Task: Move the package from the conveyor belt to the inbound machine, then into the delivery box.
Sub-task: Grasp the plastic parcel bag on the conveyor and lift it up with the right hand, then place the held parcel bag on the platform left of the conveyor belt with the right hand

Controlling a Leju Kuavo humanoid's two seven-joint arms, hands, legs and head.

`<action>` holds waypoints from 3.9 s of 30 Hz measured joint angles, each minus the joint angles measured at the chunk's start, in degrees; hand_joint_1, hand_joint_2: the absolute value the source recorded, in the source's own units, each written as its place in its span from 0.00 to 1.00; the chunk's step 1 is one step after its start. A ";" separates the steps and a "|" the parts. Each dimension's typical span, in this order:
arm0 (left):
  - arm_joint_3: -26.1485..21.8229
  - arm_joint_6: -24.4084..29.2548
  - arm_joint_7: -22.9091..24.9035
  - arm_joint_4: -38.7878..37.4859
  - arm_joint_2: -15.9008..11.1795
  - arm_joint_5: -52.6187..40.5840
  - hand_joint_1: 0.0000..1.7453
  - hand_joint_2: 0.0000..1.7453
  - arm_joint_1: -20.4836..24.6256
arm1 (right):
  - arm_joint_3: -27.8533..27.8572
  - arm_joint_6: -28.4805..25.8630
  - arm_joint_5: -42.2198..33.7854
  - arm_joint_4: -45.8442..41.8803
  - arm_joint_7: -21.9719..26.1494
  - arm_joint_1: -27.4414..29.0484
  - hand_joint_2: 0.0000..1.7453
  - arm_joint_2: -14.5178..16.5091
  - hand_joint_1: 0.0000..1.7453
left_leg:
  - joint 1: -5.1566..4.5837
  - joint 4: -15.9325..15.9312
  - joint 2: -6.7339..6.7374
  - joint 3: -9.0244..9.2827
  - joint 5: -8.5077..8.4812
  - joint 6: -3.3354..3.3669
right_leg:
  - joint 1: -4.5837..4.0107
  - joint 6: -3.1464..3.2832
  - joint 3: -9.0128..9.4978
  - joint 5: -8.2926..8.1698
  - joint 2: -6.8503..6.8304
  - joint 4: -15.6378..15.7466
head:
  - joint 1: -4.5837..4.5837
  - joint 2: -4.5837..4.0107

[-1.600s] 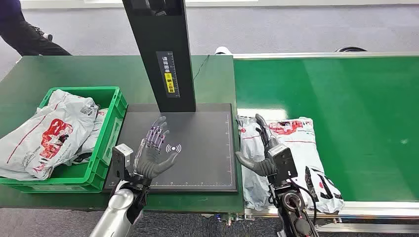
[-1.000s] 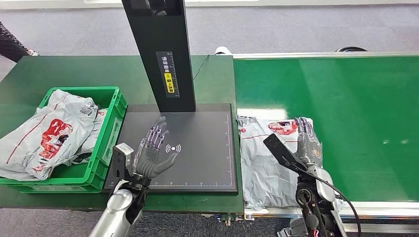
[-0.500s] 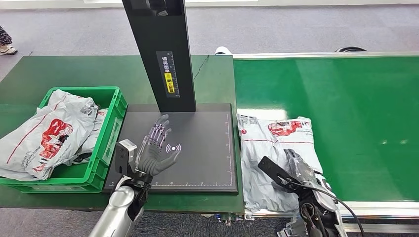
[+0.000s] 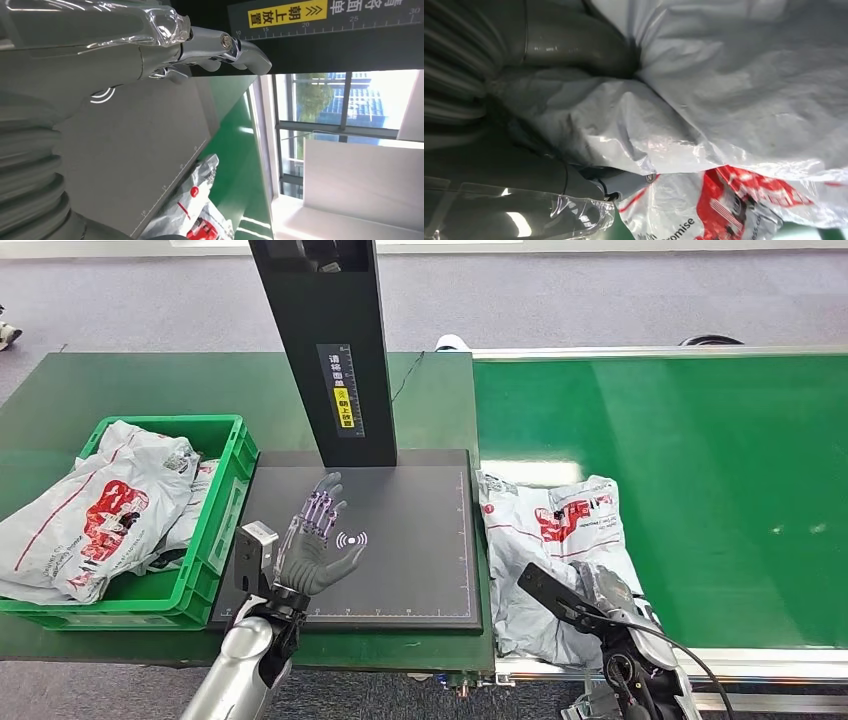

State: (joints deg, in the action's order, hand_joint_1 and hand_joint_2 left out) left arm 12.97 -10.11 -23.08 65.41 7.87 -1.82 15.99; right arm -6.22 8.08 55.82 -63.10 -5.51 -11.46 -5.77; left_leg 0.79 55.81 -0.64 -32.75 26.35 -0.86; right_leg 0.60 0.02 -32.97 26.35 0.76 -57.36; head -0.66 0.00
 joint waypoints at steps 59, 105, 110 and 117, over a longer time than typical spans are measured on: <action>-3.35 27.61 -17.20 17.95 -0.28 7.17 0.00 1.00 -5.02 | -11.37 -16.51 -17.78 -14.50 34.97 -6.07 1.00 -0.89 1.00 | 0.00 -0.01 -0.09 -0.09 -0.04 0.03 | -0.01 -0.01 -0.02 0.01 -0.18 0.00 | 0.01 0.00; -3.48 29.80 -16.49 14.97 -0.39 9.41 0.00 1.00 -1.14 | -52.73 13.86 -22.76 15.28 30.95 -35.51 1.00 3.60 1.00 | 0.02 0.00 0.00 -0.06 -0.07 0.01 | -0.04 0.02 -0.08 -0.02 -0.09 -0.02 | 0.01 0.00; -2.44 28.52 -15.63 12.10 -0.15 8.34 0.00 1.00 -0.19 | -58.97 1.69 -15.42 19.74 26.23 -37.47 1.00 7.32 0.23 | 0.02 0.00 0.01 -0.05 -0.07 0.01 | -0.04 0.02 -0.08 -0.02 -0.08 -0.02 | 0.01 0.00; -1.85 27.73 -16.15 9.96 0.14 7.78 0.00 1.00 0.01 | -62.87 -18.84 -7.14 26.55 24.79 -37.17 1.00 11.54 0.00 | 0.02 0.00 0.01 -0.06 -0.07 0.01 | -0.04 0.02 -0.11 -0.02 -0.08 -0.02 | 0.01 0.00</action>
State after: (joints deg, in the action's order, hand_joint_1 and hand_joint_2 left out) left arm 11.12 17.62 -39.23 75.36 8.01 5.96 16.00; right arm -69.09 -10.76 48.68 -36.55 19.27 -48.63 5.77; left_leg 0.82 55.81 -0.63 -32.81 26.28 -0.85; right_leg 0.56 0.04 -33.08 26.34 0.69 -57.38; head -0.64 0.00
